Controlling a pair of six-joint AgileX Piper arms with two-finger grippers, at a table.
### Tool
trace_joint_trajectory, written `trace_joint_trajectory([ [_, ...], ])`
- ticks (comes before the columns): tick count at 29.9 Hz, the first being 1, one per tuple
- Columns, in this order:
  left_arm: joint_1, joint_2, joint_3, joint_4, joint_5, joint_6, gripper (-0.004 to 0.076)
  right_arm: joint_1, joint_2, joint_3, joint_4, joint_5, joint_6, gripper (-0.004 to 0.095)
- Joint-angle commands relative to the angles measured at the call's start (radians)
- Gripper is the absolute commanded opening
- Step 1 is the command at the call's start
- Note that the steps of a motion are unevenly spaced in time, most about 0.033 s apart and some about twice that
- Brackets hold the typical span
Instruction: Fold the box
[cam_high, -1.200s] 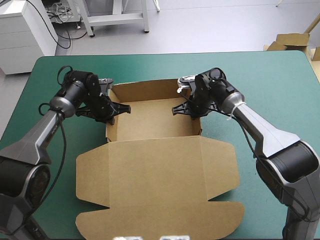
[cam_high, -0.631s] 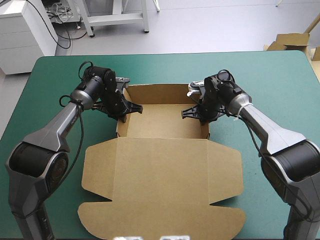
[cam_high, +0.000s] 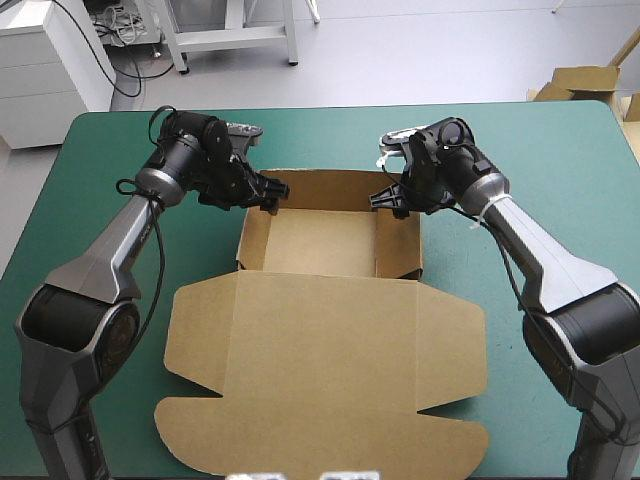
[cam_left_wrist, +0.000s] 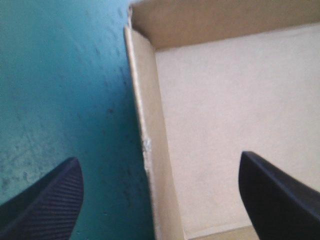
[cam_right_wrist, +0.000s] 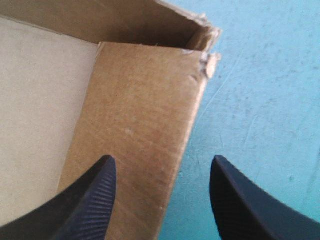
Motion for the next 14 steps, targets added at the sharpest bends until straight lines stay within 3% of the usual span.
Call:
trace_joint_trajectory([
  [1,-0.005,-0.083,-0.096,-0.010,0.037,0.002,0.0602,-0.001,-0.090,-0.037,-0.055,-0.014,-0.008,0.0524],
  [4,-0.005,-0.106,-0.156,-0.010,0.037,0.004,0.0566,-0.001,-0.117,-0.037,-0.088,-0.014,-0.008,0.0524],
  [6,-0.005,-0.127,-0.191,-0.007,0.037,0.032,0.0480,-0.001,-0.131,-0.037,-0.093,-0.014,-0.008,0.0524],
  [8,-0.005,-0.154,-0.205,-0.006,0.037,0.055,0.0320,-0.001,-0.141,-0.037,-0.090,-0.014,-0.008,0.0524],
  [11,-0.005,-0.212,-0.182,-0.010,0.039,0.146,-0.0013,-0.001,-0.153,-0.037,-0.048,-0.014,-0.003,0.0519],
  [14,-0.005,-0.277,-0.149,-0.005,0.039,0.176,-0.0008,-0.001,-0.161,-0.037,-0.023,-0.014,-0.003,0.0517],
])
